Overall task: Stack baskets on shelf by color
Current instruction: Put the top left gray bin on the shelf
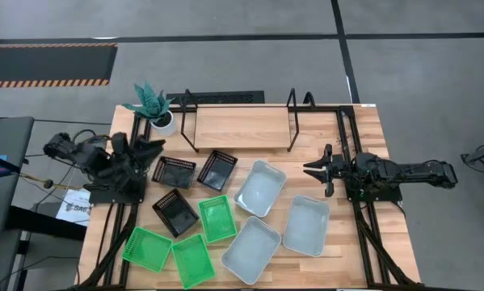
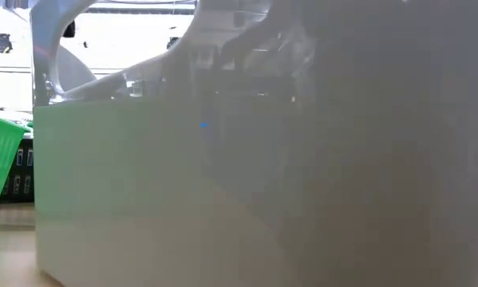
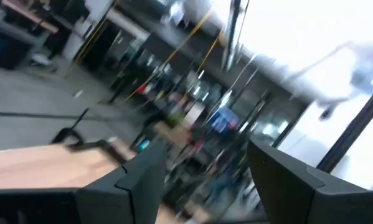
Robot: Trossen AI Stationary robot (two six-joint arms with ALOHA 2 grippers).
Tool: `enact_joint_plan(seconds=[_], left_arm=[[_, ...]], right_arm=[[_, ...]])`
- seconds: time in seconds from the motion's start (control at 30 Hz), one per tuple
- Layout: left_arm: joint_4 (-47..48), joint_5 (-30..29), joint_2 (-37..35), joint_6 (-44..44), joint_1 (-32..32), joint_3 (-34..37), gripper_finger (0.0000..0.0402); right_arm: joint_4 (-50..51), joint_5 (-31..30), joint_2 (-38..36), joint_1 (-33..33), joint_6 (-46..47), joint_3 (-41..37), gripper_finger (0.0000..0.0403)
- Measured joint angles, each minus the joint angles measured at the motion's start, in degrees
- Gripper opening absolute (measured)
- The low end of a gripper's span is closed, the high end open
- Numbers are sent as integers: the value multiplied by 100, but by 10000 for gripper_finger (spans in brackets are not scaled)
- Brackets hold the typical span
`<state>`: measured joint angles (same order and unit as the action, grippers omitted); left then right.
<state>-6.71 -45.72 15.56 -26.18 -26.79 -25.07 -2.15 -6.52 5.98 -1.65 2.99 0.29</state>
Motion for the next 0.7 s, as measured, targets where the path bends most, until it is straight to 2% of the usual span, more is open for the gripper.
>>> enact_joint_plan(seconds=[0.2,0.33,0.43,0.6,0.7], left_arm=[[3321,-200,1340,-2028,0,-1658,213],[4920,-4,2116,-3076,0,-2514,213],[5445,282,2520,-3611,71,-2945,213],[5524,1148,2804,-4021,347,-3318,213],[5509,1535,2821,-4108,517,-3419,213]], right_arm=[[0,0,0,0,41,0,118],[-30,2,0,18,1257,-1,118],[-73,2,0,15,2683,0,118],[-112,2,-2,-2,4832,39,118],[-174,2,-5,0,5721,78,118]])
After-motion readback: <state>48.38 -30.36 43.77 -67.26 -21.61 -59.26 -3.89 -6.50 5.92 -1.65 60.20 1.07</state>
